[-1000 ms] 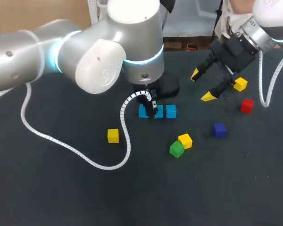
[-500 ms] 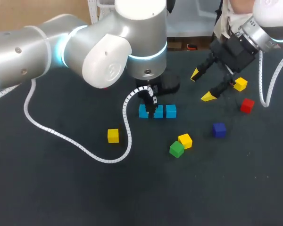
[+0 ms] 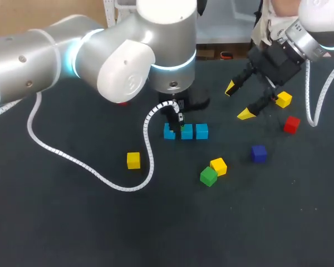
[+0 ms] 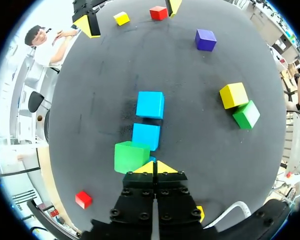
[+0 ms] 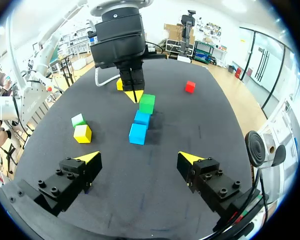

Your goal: Place the blue cubes, place green cubes on the blue cubes, place the yellow cubes on the green cubes, then place the red cubes on the yellow cubes, and place purple cube on the red cubes.

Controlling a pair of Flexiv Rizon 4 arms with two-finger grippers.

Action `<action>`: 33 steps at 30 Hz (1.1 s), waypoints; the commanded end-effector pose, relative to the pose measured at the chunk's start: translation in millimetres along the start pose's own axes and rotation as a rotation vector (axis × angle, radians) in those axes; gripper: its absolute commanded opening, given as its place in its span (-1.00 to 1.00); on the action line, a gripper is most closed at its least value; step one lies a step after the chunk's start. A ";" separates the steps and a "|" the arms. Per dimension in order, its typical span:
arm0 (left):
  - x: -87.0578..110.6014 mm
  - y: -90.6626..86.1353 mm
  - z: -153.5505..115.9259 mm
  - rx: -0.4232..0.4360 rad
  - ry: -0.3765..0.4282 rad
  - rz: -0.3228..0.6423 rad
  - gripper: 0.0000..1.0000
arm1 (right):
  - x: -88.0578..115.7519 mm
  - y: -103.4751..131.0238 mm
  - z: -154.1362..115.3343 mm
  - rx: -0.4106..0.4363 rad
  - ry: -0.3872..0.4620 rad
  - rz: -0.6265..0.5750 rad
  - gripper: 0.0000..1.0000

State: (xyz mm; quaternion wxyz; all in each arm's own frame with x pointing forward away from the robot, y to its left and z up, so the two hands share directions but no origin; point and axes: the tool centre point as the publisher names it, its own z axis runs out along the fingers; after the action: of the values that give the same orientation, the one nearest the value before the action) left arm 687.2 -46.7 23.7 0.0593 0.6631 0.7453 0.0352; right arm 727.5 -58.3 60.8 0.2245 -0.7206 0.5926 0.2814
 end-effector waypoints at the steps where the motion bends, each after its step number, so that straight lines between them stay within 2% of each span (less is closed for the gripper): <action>1: -1.3 1.1 -0.4 0.004 0.002 -0.001 -1.00 | 0.1 0.1 0.0 0.001 -0.001 -0.001 1.00; 8: 5.9 -8.0 -11.8 0.011 -0.032 -0.002 -1.00 | 0.1 0.1 0.0 0.001 -0.001 -0.001 1.00; 13: 13.2 -13.1 -37.3 -0.014 -0.091 -0.013 -1.00 | 0.1 0.1 0.0 0.001 -0.001 -0.001 1.00; 17: 19.7 -10.4 -58.9 -0.041 -0.124 -0.022 -1.00 | 0.1 0.1 0.0 0.001 -0.001 -0.001 1.00; 21: 20.8 -7.8 -74.2 -0.030 -0.154 -0.017 -1.00 | 0.1 0.1 0.0 0.001 -0.001 -0.001 1.00; 22: 20.4 -7.2 -77.0 -0.017 -0.167 -0.014 -0.58 | 0.1 0.1 0.0 0.001 -0.001 -0.001 1.00; 23: 19.7 -5.4 -78.8 0.012 -0.175 -0.015 0.15 | 0.1 0.1 0.0 0.001 -0.001 -0.001 1.00; 24: 18.8 -3.1 -80.3 0.047 -0.208 0.000 1.00 | 0.1 0.1 0.0 0.001 -0.001 -0.001 1.00; 26: 18.5 3.7 -81.6 0.104 -0.268 0.021 1.00 | 0.1 0.1 0.0 0.001 -0.001 -0.001 1.00; 28: 17.9 7.6 -82.7 0.203 -0.338 0.042 1.00 | 0.1 0.1 0.0 0.001 -0.001 -0.001 1.00; 33: 16.3 5.4 -84.1 0.235 -0.342 0.049 1.00 | 0.1 0.1 0.0 0.001 -0.001 -0.001 1.00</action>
State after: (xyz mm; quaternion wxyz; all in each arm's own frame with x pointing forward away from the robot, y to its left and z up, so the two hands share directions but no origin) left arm 670.0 -30.8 109.8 0.1197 0.6773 0.7150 -0.1258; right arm 727.5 -58.3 60.8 0.2245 -0.7206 0.5926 0.2814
